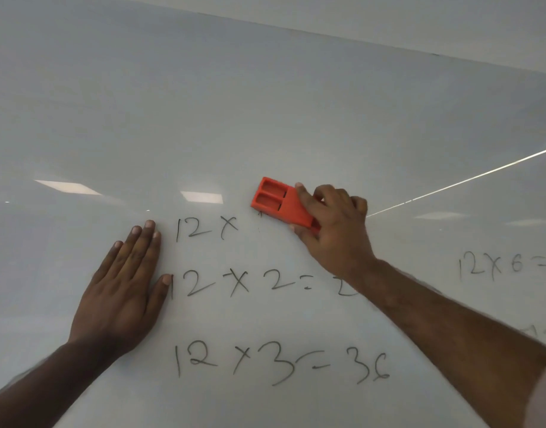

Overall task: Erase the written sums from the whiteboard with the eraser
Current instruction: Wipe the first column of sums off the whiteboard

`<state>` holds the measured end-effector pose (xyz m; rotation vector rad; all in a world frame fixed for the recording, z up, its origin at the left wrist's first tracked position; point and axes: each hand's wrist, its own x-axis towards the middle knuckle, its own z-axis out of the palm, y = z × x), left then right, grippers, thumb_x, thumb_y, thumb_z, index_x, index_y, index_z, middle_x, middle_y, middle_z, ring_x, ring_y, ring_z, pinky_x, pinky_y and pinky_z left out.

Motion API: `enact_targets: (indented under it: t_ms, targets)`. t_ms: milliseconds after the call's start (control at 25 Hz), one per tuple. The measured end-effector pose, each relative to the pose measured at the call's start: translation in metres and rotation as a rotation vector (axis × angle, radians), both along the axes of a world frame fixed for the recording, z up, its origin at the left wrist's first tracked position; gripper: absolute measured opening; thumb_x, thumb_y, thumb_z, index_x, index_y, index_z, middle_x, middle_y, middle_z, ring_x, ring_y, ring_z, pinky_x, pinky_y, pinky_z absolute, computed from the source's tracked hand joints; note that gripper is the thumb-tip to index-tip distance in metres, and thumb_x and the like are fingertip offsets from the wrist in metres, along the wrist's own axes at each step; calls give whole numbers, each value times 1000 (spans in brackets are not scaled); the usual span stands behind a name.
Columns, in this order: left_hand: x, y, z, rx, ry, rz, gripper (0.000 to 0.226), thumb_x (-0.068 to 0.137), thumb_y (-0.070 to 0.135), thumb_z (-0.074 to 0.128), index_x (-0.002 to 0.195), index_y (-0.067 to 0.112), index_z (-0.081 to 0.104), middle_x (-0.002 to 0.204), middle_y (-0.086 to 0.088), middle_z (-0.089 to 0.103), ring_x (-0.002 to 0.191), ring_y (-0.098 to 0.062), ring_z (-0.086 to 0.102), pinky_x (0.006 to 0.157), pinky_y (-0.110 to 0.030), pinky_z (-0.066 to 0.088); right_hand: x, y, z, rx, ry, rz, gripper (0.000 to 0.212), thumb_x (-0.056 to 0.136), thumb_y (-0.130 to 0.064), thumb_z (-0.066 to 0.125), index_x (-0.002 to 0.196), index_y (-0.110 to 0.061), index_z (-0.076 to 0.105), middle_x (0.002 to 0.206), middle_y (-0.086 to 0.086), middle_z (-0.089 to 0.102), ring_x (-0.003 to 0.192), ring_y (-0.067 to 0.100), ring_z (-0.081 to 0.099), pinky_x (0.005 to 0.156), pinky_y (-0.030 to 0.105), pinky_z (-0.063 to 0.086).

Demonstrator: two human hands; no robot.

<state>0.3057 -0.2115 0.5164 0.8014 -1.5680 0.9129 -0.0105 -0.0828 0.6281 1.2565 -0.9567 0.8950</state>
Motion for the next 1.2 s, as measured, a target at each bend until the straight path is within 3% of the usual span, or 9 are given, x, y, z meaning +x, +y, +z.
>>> enact_targets:
  t_ms: [160,280,480,560,720,840,920,1080,1200]
  targets:
    - [1,1,-5,9,5,-7,69,103,42,29,161,6,20,170,-7,16,158,-16,8,129,-32,5,1,1,-29,117,218,50,63,87,-48,55,143,-19,52,110,2,54,98,23,54,85,37,27]
    - [1,1,-9,12,23,-19,68,103,42,29,161,6,21,170,-8,17,158,-17,10,128,-33,7,-17,13,-16,151,351,-28,61,91,-52,51,144,-21,52,112,2,56,99,21,54,86,37,26]
    - [1,-1,-10,-14,29,-31,66,103,40,29,160,5,24,170,-8,19,158,-15,9,128,-32,7,7,-3,18,-7,86,32,65,81,-48,63,140,-21,56,104,2,54,92,24,56,82,30,18]
    - [3,-1,-9,-21,18,-45,66,103,38,31,160,5,25,169,-8,19,158,-15,10,128,-33,8,34,-17,7,-3,73,82,66,79,-48,65,139,-19,56,104,2,54,93,23,54,82,32,21]
    - [6,-3,-13,-35,-1,-58,64,103,36,32,159,5,26,169,-9,20,158,-18,13,128,-35,11,41,-22,-27,97,285,134,63,87,-48,59,142,-17,53,107,3,53,94,22,54,84,36,26]
    - [7,-3,-13,-36,0,-47,64,104,36,31,160,5,25,169,-9,20,158,-19,13,128,-36,11,15,-13,-14,95,480,14,62,92,-52,54,143,-17,53,108,4,56,96,21,54,86,38,27]
    - [7,-4,-13,-37,-6,-40,64,104,36,30,160,6,24,170,-8,19,158,-18,12,128,-36,11,5,-13,1,34,413,-12,62,91,-54,55,142,-18,54,106,4,57,93,22,56,86,37,25]
    - [7,-4,-13,-29,-16,-25,64,104,36,30,161,6,22,170,-8,17,158,-17,11,128,-36,11,45,-35,10,-76,102,94,66,85,-53,60,141,-18,54,104,3,54,91,23,54,83,35,24]
    - [9,-4,-12,-16,-18,-6,67,104,39,30,161,6,20,170,-9,15,158,-18,9,128,-34,8,82,-48,-7,-15,187,168,65,86,-50,61,141,-16,54,105,3,54,92,23,54,83,37,28]
